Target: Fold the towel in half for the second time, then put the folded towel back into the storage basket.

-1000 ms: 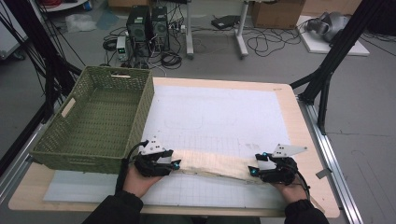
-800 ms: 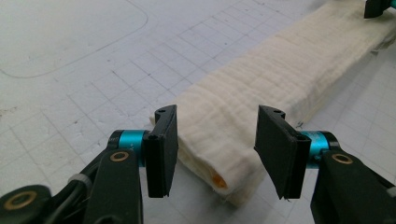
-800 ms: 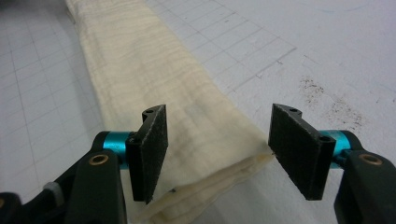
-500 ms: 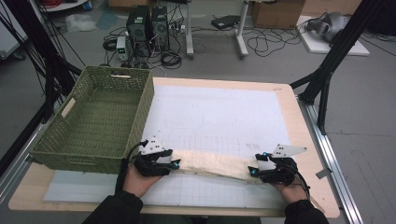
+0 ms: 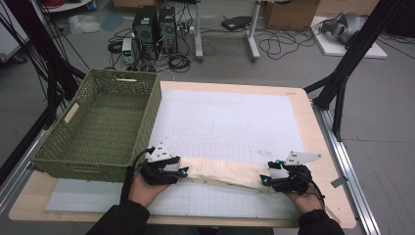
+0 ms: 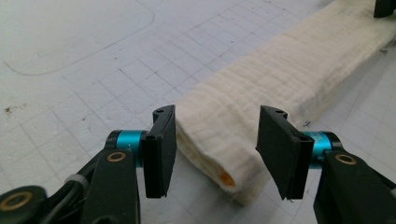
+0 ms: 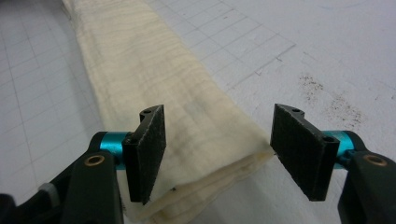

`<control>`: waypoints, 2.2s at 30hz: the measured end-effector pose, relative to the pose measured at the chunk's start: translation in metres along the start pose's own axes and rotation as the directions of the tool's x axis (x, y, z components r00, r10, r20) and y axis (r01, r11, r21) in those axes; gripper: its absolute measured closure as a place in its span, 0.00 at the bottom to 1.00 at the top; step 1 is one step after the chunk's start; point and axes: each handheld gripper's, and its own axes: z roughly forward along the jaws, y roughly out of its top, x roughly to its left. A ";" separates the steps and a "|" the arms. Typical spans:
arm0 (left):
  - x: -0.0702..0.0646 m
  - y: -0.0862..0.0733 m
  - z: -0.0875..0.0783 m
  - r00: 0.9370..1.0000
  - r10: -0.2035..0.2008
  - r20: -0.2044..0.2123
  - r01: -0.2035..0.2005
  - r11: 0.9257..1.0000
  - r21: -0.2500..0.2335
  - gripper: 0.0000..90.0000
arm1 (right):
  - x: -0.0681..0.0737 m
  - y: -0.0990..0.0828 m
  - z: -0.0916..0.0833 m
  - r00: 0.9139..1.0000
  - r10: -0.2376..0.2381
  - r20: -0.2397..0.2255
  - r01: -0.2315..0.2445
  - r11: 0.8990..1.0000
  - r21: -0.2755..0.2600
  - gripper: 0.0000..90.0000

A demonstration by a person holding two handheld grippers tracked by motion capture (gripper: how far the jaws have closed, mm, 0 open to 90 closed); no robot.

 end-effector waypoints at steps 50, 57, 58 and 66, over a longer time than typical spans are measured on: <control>-0.019 -0.015 -0.014 0.991 -0.073 -0.112 0.086 0.989 0.122 0.91 | -0.017 0.039 0.030 0.998 0.006 -0.065 0.002 0.992 0.126 0.88; -0.019 -0.029 -0.030 0.986 -0.120 -0.116 0.134 0.983 0.124 0.89 | -0.025 0.060 0.073 0.997 -0.006 -0.076 0.018 0.986 0.164 0.80; -0.019 -0.029 -0.031 0.985 -0.126 -0.119 0.140 0.983 0.116 0.86 | -0.027 0.058 0.077 0.997 0.008 -0.081 0.006 0.986 0.166 0.76; -0.021 -0.019 -0.041 0.980 -0.122 -0.157 0.128 0.991 0.028 0.59 | -0.028 0.064 0.041 0.999 0.034 -0.005 -0.034 0.999 -0.002 0.64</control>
